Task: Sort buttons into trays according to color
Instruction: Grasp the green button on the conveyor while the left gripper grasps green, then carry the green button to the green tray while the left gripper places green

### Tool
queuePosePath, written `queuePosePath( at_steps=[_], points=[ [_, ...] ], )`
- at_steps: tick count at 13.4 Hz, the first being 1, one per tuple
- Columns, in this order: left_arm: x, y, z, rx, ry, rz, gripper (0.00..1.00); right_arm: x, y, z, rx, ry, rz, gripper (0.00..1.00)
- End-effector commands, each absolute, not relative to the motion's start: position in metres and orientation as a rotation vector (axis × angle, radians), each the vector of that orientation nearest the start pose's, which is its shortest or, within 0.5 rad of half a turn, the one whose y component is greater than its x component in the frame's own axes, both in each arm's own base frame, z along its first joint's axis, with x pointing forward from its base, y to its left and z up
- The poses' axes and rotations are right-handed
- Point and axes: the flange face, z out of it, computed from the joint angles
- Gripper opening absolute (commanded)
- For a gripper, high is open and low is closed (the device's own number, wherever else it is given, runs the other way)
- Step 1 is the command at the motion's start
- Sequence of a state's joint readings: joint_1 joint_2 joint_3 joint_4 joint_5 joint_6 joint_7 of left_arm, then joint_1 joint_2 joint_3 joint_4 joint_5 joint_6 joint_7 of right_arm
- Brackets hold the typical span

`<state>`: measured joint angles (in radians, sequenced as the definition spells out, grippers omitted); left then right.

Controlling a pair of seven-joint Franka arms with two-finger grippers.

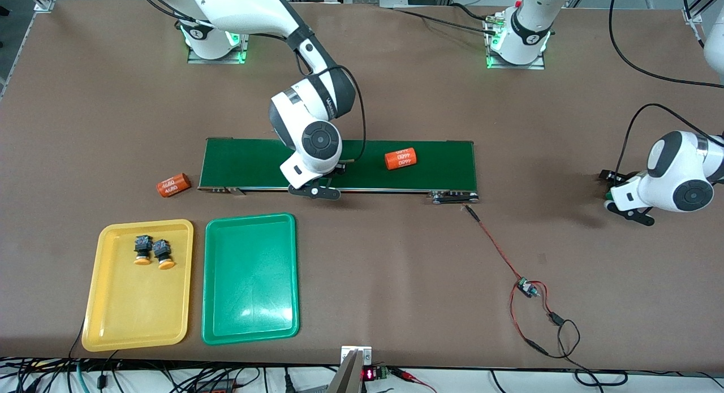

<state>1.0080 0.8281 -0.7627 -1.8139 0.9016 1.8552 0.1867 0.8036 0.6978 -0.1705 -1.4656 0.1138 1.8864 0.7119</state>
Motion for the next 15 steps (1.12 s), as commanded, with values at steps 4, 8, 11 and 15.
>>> queuePosePath(
  at_steps=[4, 8, 11, 15],
  points=[
    [0.567, 0.184, 0.205, -2.841, 0.655, 0.72, 0.1, 0.529, 0.437, 0.261, -3.258, 0.233, 0.335, 0.07],
    [0.598, 0.14, 0.261, -2.828, 0.747, 0.627, 0.1, 0.536, 0.435, 0.296, -3.222, 0.298, 0.291, 0.0],
    [0.603, 0.06, 0.296, -2.779, 0.932, 0.634, 0.1, 0.55, 0.424, 0.33, -3.191, 0.345, 0.237, 0.0],
    [0.578, -0.11, 0.315, -2.672, 1.281, 0.746, 0.1, 0.614, 0.346, 0.356, -3.142, 0.539, 0.145, 0.0]
  ],
)
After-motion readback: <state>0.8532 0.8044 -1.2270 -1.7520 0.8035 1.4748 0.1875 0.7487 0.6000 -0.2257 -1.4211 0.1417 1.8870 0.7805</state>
